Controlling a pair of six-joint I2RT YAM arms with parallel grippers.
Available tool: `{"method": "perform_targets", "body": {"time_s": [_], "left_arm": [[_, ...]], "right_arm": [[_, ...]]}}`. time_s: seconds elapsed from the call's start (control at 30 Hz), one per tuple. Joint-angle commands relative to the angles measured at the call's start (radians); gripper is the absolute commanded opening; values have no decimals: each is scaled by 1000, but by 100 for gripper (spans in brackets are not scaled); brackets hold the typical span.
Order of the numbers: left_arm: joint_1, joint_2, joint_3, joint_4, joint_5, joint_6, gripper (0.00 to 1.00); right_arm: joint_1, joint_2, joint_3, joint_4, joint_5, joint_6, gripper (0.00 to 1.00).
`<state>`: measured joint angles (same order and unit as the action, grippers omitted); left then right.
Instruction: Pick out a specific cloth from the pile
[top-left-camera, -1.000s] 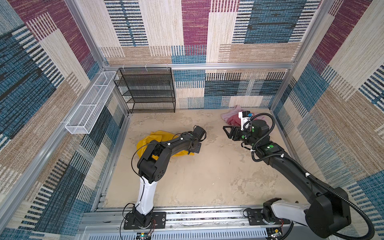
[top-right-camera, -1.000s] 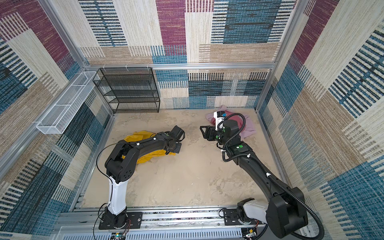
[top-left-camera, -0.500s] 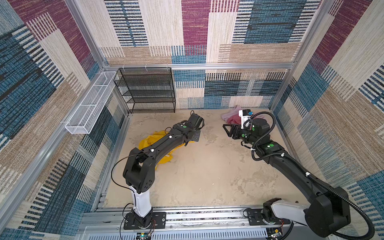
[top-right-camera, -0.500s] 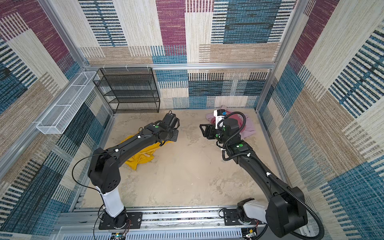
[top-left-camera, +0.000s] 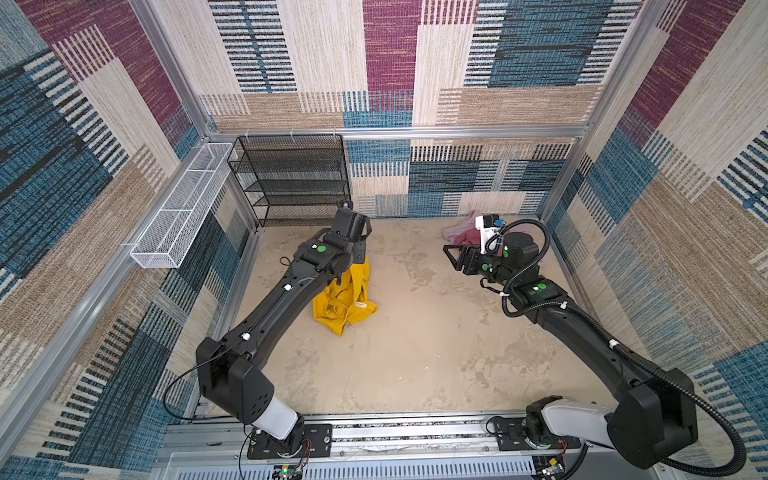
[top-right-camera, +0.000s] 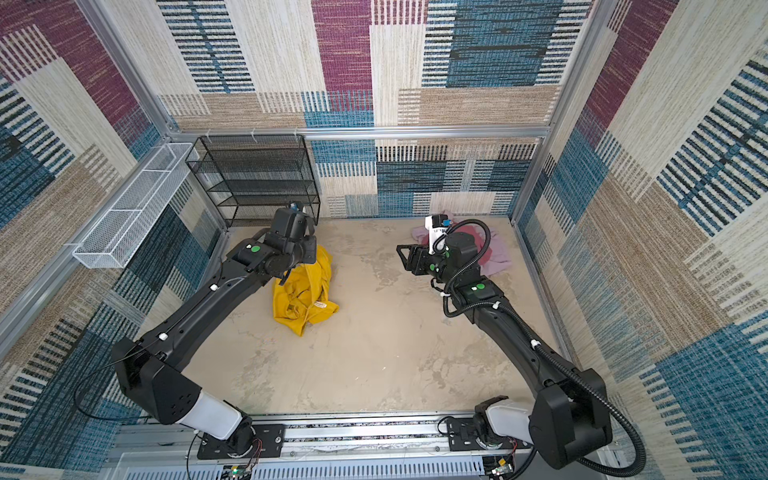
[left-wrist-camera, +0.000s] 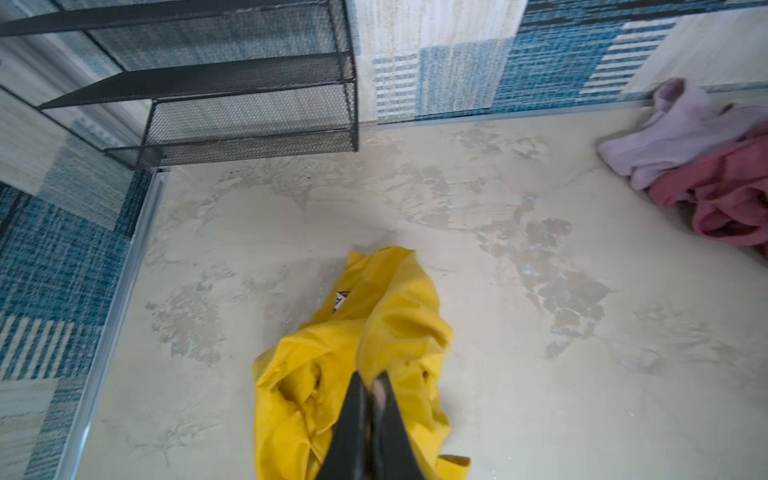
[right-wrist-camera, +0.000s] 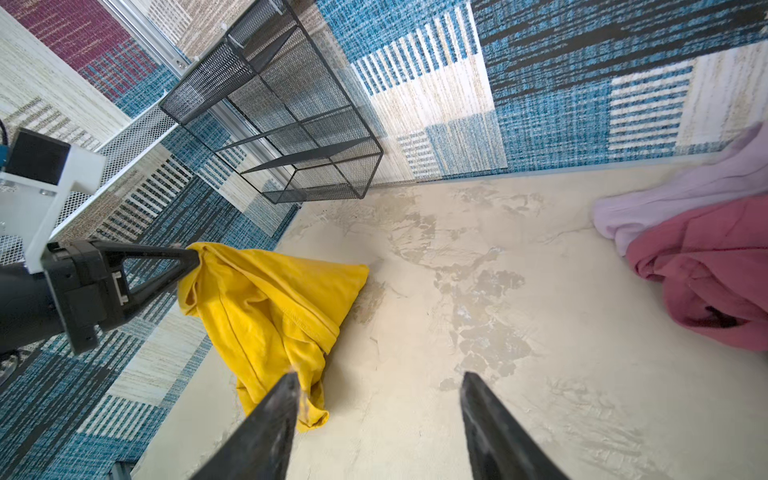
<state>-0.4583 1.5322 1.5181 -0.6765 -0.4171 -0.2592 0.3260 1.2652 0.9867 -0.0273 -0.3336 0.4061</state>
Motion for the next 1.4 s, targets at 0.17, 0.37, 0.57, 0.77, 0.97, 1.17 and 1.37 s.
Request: {"method": "perform_targets", "body": {"time_s": [0.17,0.37,0.57,0.77,0.97,1.17,1.37], "left_arm": [[182,-104,-224,57,60,-60,0],[254,-96,-345,95,77,-120,0],[316,-66,-439,157,88,-163,0],[340,16,-486,193,89,-179,0],[341,46,-485,186,104,-179,0],[339,-92,-526,151,128,-202,28],[323,-258,-536,19,177,-211,31]], "right_arm": [[-1,29,24,40,-40,18,65],[-1,52,38,41,-54,24,64],[0,75,49,44,-83,27,64],[2,89,55,46,-102,32,64],[4,83,61,37,-103,27,64],[6,76,67,31,-102,25,65],[8,92,85,33,-131,25,65]]}}
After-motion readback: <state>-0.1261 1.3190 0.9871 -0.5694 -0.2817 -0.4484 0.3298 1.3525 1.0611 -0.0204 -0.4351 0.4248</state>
